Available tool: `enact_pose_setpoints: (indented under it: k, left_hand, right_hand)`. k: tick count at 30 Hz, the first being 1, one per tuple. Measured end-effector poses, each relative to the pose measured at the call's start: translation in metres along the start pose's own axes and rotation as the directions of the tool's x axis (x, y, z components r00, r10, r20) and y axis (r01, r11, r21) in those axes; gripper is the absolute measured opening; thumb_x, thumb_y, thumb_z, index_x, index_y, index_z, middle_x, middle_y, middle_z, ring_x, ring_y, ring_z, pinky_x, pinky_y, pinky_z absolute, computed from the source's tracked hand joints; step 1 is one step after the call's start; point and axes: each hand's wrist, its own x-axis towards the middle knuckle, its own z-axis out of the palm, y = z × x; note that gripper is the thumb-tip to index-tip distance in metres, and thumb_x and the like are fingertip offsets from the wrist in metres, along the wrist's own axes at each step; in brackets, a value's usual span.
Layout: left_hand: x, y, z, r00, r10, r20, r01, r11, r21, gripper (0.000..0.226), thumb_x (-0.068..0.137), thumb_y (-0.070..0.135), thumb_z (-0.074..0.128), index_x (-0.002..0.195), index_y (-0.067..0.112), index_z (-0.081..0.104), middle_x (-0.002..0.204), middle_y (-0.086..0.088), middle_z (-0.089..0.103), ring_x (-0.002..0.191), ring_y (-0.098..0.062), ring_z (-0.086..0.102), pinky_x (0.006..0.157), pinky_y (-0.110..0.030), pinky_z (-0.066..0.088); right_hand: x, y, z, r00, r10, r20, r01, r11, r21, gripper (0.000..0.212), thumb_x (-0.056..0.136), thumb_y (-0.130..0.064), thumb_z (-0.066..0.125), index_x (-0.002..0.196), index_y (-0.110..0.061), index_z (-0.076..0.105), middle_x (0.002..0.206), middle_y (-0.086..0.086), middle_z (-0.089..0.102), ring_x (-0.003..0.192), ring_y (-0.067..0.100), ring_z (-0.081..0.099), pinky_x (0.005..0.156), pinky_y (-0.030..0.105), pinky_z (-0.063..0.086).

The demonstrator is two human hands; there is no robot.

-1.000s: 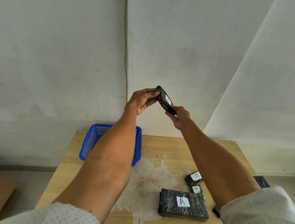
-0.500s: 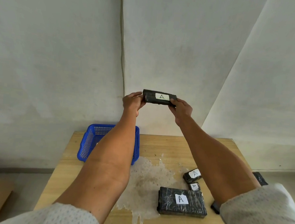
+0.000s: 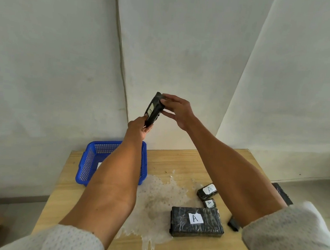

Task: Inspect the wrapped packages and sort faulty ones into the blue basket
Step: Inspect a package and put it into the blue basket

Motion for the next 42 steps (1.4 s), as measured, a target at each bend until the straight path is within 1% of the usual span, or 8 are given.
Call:
enact_pose_setpoints:
  k: [14,20,24,30,32,35,38,42]
  left_hand:
    - [-0.004,0.012,0.001,0.995,0.078,-0.058,-0.081,0.996,-0.044,0.033,0.091,0.001,0.067,0.121,-0.001,0.054,0.115,-0.02,0.061,0.118,-0.035,0.061,0.083,-0.035,0.058]
    - [0.004,0.016,-0.009,0.962,0.245,-0.118,-0.221,0.958,0.185,0.038,0.082,-0.003,0.076,0.114,0.013,0.062,0.12,-0.009,0.057,0.109,-0.023,0.054,0.093,-0.042,0.057]
    - [0.005,0.017,-0.012,0.964,0.249,-0.094,-0.233,0.96,0.157,0.035,0.081,-0.008,0.074,0.109,0.011,0.065,0.118,-0.014,0.064,0.105,-0.023,0.061,0.089,-0.037,0.059]
    - [0.016,0.016,-0.031,0.944,0.311,-0.111,-0.269,0.919,0.289,0.034,0.081,-0.004,0.075,0.11,0.012,0.069,0.117,-0.013,0.069,0.11,-0.026,0.065,0.086,-0.038,0.06]
    - [0.016,0.015,-0.038,0.908,0.415,-0.065,-0.322,0.788,0.525,0.041,0.08,0.004,0.078,0.118,0.013,0.065,0.118,-0.011,0.069,0.108,-0.025,0.066,0.09,-0.04,0.058]
    - [0.014,0.009,-0.049,0.837,0.496,0.23,-0.42,0.314,0.852,0.071,0.078,0.013,0.08,0.14,0.013,0.046,0.132,-0.01,0.059,0.119,-0.027,0.059,0.097,-0.038,0.05]
    - [0.018,0.002,-0.064,0.805,0.44,0.397,-0.385,-0.121,0.915,0.101,0.078,0.015,0.079,0.157,0.016,0.016,0.156,-0.01,0.033,0.14,-0.029,0.037,0.107,-0.047,0.043]
    - [0.026,-0.002,-0.083,0.736,0.423,0.529,-0.36,-0.416,0.835,0.099,0.08,0.014,0.077,0.158,0.017,0.017,0.161,-0.013,0.025,0.148,-0.03,0.025,0.116,-0.051,0.034]
  right_hand:
    - [0.006,0.007,-0.008,0.997,-0.034,-0.076,0.027,0.996,-0.086,0.017,0.094,-0.005,0.068,0.11,-0.005,0.073,0.105,0.015,0.072,0.095,0.026,0.072,0.075,0.036,0.063]
    - [0.016,0.022,-0.019,0.931,0.177,-0.319,-0.183,0.983,0.013,0.013,0.094,-0.008,0.068,0.104,-0.007,0.075,0.112,0.014,0.071,0.087,0.027,0.074,0.078,0.038,0.064]
    - [0.02,0.031,-0.02,0.919,0.198,-0.34,-0.189,0.98,0.062,0.033,0.084,-0.026,0.081,0.106,-0.003,0.071,0.111,0.013,0.069,0.092,0.024,0.071,0.081,0.039,0.064]
    - [0.024,0.05,-0.017,0.904,0.213,-0.372,-0.242,0.97,-0.033,0.021,0.083,-0.024,0.083,0.091,-0.009,0.071,0.112,0.015,0.069,0.097,0.028,0.072,0.074,0.038,0.065]
    - [0.024,0.056,-0.015,0.896,0.237,-0.376,-0.278,0.959,-0.059,0.021,0.084,-0.028,0.082,0.087,-0.013,0.069,0.109,0.014,0.07,0.094,0.028,0.073,0.074,0.038,0.065]
    - [0.027,0.07,-0.012,0.867,0.309,-0.391,-0.337,0.941,-0.003,0.027,0.084,-0.028,0.082,0.096,-0.009,0.067,0.108,0.014,0.069,0.089,0.028,0.074,0.072,0.039,0.065]
    - [0.035,0.089,-0.012,0.85,0.363,-0.383,-0.374,0.926,0.048,0.036,0.084,-0.028,0.083,0.106,-0.004,0.068,0.11,0.016,0.068,0.086,0.03,0.075,0.069,0.037,0.065]
    - [0.044,0.113,-0.007,0.85,0.391,-0.352,-0.418,0.909,0.001,0.037,0.082,-0.027,0.085,0.104,-0.002,0.069,0.109,0.016,0.071,0.084,0.028,0.076,0.069,0.038,0.065]
